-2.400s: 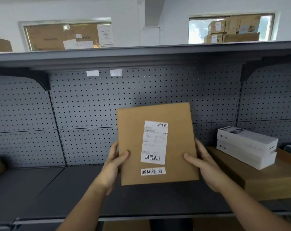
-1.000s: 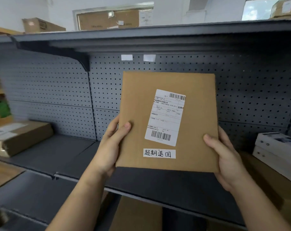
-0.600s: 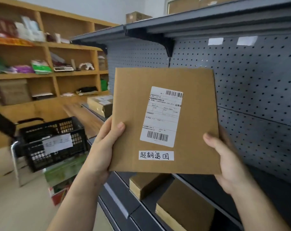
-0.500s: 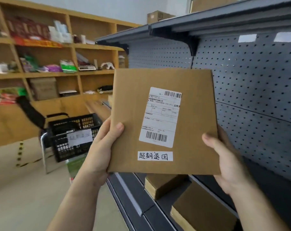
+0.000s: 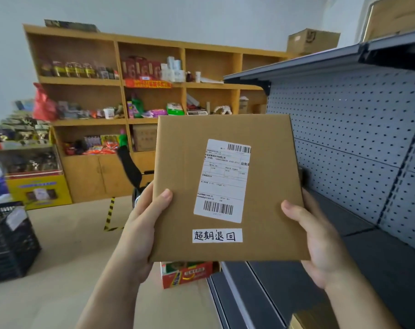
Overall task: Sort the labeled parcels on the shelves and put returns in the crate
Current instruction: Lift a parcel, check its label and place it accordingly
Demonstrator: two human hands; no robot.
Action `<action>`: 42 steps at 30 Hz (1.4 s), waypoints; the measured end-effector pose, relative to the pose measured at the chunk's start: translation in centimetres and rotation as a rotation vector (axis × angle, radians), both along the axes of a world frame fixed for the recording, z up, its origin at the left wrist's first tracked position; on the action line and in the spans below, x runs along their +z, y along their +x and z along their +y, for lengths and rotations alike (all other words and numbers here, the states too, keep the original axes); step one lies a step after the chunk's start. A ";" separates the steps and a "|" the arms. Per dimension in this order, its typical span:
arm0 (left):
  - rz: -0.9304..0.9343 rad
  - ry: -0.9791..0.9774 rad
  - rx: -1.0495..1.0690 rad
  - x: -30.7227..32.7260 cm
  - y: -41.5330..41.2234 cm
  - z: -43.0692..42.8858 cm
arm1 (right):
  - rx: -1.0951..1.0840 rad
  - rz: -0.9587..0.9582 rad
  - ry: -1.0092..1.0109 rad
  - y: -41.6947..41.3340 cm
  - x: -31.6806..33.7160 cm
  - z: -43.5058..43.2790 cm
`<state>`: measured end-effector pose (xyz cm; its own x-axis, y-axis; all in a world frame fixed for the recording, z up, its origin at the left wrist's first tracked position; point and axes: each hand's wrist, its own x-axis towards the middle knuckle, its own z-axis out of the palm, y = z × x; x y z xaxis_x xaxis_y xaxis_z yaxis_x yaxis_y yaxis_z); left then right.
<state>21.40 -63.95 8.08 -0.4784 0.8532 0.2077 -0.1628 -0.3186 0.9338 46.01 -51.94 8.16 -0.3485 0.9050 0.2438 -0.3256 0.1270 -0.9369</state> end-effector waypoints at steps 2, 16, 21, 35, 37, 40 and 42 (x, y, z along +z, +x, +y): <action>0.002 -0.010 0.018 -0.1 -2.4 1.3 | 0.014 0.000 -0.007 -2.6 -0.3 1.7; -0.034 -0.068 0.199 -1.9 -15.7 13.1 | 0.193 -0.024 -0.035 -18.3 -2.9 17.4; -0.056 -0.099 0.304 -2.3 -19.9 19.0 | 0.285 -0.016 -0.054 -24.1 -3.6 24.9; -0.096 -0.188 0.414 -5.9 -33.3 32.5 | 0.383 -0.054 -0.146 -39.2 -6.5 39.8; -0.100 -0.188 0.401 -6.4 -36.2 34.7 | 0.359 -0.066 -0.136 -41.8 -6.8 41.9; -0.123 -0.187 0.359 -6.8 -41.1 38.6 | 0.321 -0.088 -0.145 -45.8 -6.7 45.3; -0.133 -0.197 0.327 -6.9 -44.2 41.5 | 0.287 -0.107 -0.142 -48.3 -6.7 47.8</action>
<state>-22.77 -22.49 1.19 -0.7432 0.6686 -0.0260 -0.2054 -0.1910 0.9599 -2.26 -4.19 1.50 -0.6108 0.7887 0.0706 -0.2278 -0.0895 -0.9696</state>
